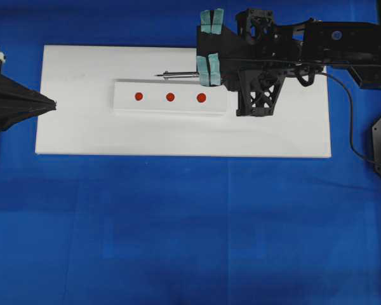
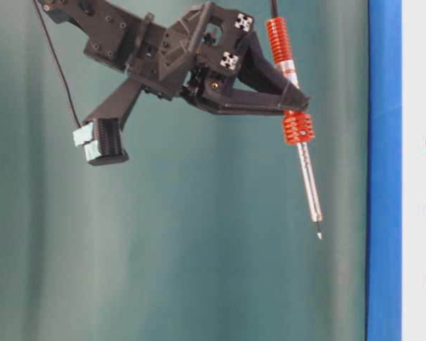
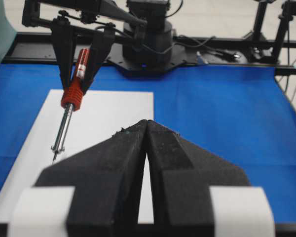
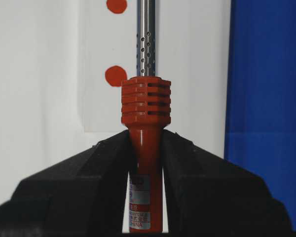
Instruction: Touch the tip of the soldering iron to the mark.
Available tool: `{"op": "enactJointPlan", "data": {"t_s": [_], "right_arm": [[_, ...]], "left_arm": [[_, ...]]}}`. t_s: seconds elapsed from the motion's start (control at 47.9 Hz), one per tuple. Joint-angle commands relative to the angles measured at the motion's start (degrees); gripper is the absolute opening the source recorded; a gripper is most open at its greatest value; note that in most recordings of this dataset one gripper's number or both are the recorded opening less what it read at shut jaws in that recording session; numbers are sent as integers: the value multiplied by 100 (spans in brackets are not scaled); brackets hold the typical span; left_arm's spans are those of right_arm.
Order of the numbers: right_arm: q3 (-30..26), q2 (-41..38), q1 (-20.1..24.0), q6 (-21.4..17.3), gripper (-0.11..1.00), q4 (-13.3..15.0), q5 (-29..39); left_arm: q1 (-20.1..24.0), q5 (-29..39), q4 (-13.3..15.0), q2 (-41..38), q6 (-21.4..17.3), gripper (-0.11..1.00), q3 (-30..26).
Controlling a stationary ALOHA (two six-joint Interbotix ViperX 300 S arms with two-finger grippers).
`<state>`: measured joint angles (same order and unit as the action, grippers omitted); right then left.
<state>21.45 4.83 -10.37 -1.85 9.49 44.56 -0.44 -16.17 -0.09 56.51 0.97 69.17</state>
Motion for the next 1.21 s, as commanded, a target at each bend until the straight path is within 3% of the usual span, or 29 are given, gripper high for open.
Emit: {"op": "enactJointPlan", "data": {"t_s": [0.0,0.605,1.189], "right_arm": [[-167,-9,9,0,6,-18,-132],[-633,-1406,9,-9,6,-26,-633],[-642,-1591,44,0,6,-88,-659]], "left_arm": [[0,-53,0,-18,-9,0,-62],[0,-35,-9,-18,-26,0,-53],[0,-18,-9,-9,-53,0,-53]]}}
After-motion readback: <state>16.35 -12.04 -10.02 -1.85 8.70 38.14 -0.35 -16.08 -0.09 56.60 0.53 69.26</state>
